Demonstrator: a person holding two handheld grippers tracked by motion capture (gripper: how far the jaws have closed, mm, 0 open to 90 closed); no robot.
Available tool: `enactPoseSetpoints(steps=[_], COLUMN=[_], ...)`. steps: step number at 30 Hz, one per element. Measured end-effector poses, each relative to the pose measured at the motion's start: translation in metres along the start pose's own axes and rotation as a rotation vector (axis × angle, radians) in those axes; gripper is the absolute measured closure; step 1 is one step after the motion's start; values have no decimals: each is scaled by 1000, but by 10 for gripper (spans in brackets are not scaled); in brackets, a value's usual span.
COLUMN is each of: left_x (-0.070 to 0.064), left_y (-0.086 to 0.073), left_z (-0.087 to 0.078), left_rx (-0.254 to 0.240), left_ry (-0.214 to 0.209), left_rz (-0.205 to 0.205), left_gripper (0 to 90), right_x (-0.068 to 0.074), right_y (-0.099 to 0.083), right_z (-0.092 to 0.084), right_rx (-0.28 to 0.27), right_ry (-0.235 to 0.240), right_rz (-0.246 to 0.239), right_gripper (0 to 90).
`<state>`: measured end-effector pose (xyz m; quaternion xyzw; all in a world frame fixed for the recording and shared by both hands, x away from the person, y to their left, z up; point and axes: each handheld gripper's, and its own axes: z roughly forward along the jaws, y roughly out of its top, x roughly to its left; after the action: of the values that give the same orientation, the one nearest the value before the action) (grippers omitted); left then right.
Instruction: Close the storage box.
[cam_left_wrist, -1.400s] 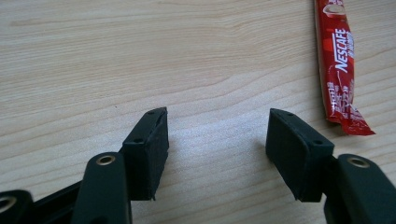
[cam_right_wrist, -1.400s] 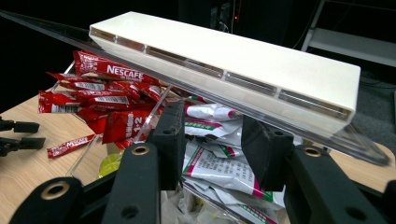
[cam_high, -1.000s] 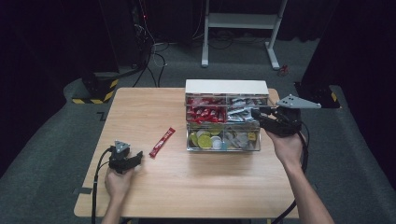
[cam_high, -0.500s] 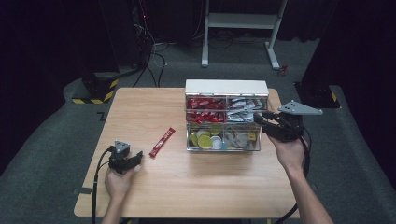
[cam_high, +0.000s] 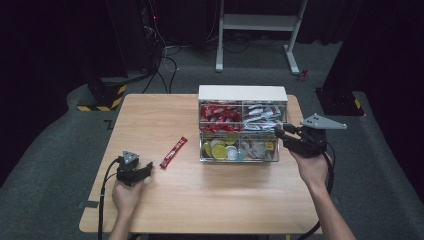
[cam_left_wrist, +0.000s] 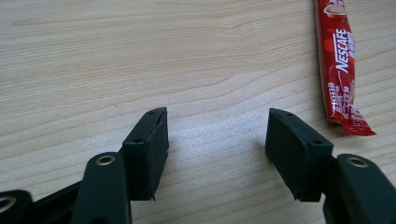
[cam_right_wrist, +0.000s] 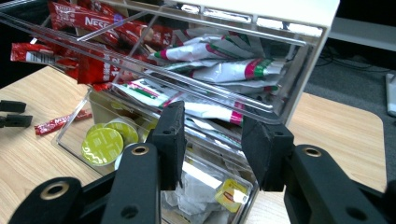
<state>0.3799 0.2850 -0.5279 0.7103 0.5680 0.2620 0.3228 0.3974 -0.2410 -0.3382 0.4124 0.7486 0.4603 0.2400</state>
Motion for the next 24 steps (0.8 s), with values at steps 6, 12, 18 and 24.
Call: enactPoseSetpoints(steps=[6,12,18,24], left_x=[0,0,0,0], left_y=[0,0,0,0], left_z=[0,0,0,0], left_rx=[1,0,0,0], left_ry=[-1,0,1,1], left_rz=[1,0,-1,-1], left_gripper=[396,397,396,395], right_x=[-3,-6,-9,-12], right_y=[-6,-10,-15,-23], right_z=[1,0,-6,-15], right_rx=[10,-7,-13,-47], right_ry=[-2,4,5,14], right_rz=[10,29,38,61], right_gripper=[596,591,585,574])
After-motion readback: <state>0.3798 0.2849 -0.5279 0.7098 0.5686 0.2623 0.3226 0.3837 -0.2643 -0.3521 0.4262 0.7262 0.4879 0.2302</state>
